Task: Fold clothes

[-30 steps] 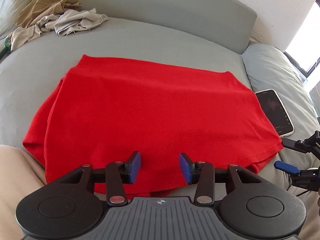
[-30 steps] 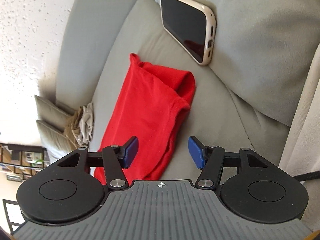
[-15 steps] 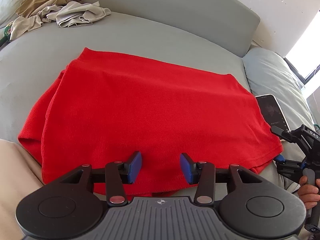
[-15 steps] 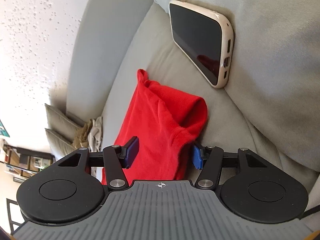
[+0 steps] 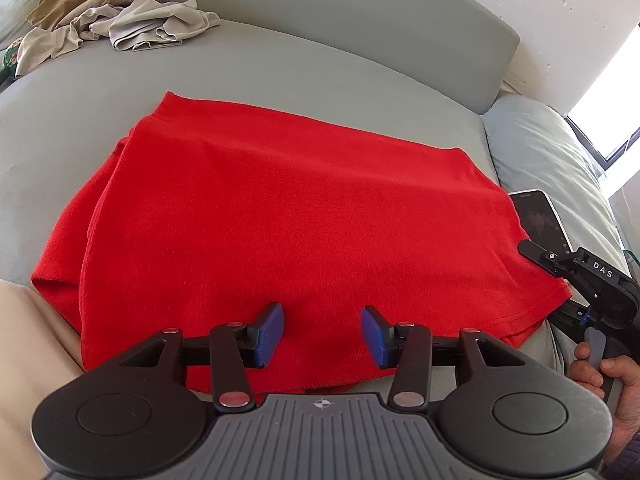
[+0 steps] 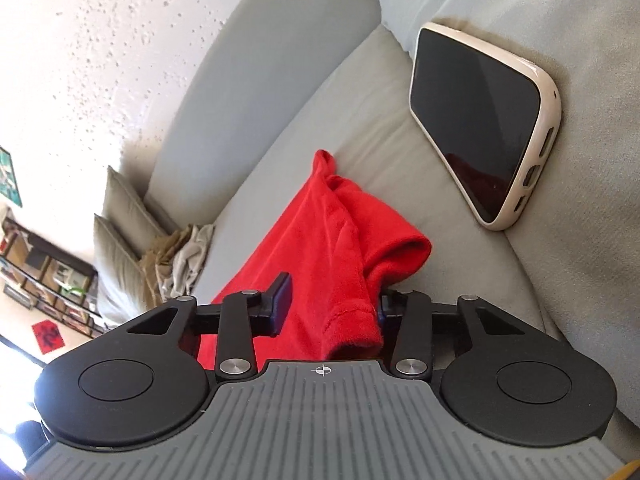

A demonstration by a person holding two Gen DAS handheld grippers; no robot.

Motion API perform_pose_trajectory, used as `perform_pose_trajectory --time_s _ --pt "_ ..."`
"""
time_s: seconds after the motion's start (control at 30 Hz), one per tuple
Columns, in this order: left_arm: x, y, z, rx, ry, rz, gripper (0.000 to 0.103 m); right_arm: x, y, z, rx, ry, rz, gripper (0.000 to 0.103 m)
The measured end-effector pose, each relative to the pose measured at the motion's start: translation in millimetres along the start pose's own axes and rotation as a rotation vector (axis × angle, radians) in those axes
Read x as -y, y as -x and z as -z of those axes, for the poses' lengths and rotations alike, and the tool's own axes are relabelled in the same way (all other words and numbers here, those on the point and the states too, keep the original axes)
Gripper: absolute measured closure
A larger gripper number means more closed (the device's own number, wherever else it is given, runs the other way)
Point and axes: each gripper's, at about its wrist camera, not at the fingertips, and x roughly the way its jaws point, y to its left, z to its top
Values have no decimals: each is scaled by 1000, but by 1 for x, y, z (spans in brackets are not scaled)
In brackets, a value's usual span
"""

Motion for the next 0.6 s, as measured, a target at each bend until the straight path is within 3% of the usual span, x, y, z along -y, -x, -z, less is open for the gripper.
perform_pose_trajectory --time_s 0.23,0.37,0.5,0.6 --pt "0 0 0 1 -11 0 57 4 -22 -7 10 -4 -15 67" --pt "-2 0 0 2 -1 10 57 2 -22 -7 3 2 24 91" --pt "1 1 -3 -8 -17 10 57 1 -20 -7 -9 -12 70 91" --pt "-2 6 -7 -20 -7 15 57 -19 -21 -9 -16 -16 162 92"
